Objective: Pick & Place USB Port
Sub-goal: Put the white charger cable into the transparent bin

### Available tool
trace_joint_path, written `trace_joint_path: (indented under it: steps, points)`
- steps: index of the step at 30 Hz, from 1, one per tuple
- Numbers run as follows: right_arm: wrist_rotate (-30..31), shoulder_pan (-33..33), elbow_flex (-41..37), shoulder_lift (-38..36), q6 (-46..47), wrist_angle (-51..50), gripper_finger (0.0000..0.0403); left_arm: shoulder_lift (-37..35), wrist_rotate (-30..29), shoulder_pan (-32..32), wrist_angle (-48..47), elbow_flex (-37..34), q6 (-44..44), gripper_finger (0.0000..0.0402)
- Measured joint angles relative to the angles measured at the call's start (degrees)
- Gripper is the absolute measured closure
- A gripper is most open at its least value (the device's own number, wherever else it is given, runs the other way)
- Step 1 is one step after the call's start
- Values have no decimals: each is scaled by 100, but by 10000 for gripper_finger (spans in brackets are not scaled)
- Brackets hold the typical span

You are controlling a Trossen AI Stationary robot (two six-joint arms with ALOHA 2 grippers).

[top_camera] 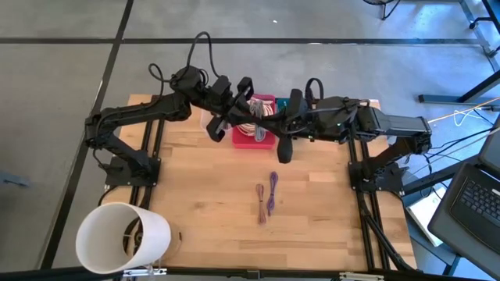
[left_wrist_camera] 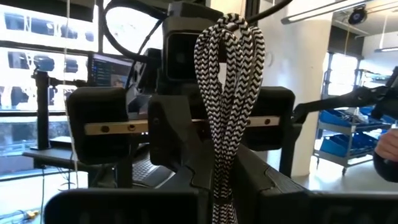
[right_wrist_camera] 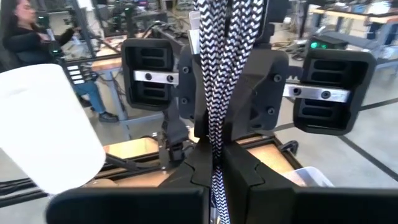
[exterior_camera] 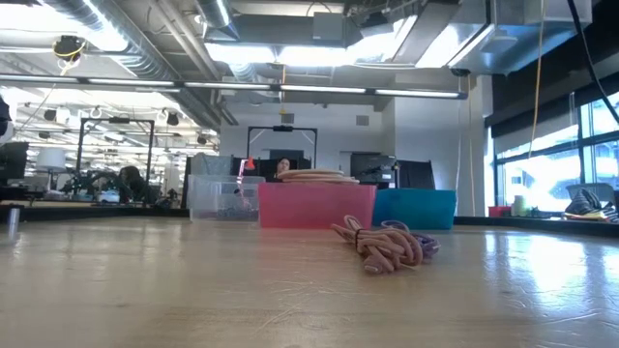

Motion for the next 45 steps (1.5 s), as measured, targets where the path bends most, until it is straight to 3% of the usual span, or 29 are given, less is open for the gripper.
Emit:
trace_joint_path:
  steps: [5,13,16,20,23,27,33,38,45]
  points:
    - [-77,-36,0,0,-12,0,373,-2,32,0,-17,0,-1,381]
    - [138,-45,166,-44,-436,-580,227,9,49,70,-50,0,-86,382]
    - [617,-39,510,-44,-313,-1511,182,7,74,129,-45,-2,-175,382]
    - [1731,-45,1041,-48,101,-3010,149,7,80,224,-47,-2,-307,383]
    - [2361,-41,1373,-66,684,-4148,140,2,73,315,-197,-2,-321,383]
    - [2754,-41,1745,-56,1445,-5563,141,2,22,563,-550,-2,-422,383]
    - [2812,-36,1801,-200,1379,-5705,149,12,-1070,1215,-1047,120,-728,383]
    - [2868,-137,1757,-349,1077,-5713,156,323,-1758,1764,-2209,1022,-791,383]
    - [2864,-280,1757,-644,1047,-5713,168,1105,-3104,2330,-5172,2817,-281,383]
